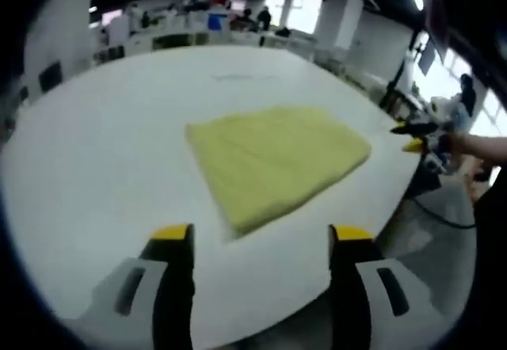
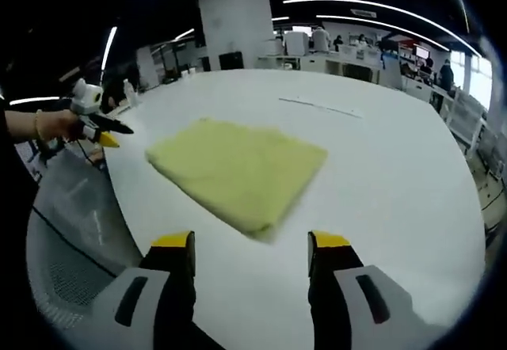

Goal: Fold the garment on the visible template until the final outline fits inside the template.

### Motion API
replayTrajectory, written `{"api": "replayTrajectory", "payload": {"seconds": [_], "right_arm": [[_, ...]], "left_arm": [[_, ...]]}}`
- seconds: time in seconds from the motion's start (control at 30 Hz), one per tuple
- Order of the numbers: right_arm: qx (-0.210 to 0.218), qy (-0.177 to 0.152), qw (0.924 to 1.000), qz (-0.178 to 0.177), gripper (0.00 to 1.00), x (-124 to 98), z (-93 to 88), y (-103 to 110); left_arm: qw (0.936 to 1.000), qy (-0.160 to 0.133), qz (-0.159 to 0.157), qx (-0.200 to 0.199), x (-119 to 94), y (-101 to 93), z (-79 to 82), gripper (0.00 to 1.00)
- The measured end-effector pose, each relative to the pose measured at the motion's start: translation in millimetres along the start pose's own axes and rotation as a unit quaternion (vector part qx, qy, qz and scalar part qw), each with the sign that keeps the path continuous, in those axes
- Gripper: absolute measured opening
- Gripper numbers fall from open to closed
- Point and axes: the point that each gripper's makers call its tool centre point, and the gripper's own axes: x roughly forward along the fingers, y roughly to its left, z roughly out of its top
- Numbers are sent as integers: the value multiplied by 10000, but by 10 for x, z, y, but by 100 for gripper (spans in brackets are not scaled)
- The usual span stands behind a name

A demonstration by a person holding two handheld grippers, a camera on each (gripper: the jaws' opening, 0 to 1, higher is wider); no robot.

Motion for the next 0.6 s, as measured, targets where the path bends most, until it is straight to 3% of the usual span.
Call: {"api": "replayTrajectory", "payload": {"seconds": [0.6], "right_arm": [[282, 295, 9992, -34, 27, 439, -265, -152]], "left_arm": [[9991, 343, -86, -219, 398, 189, -174, 42]]}}
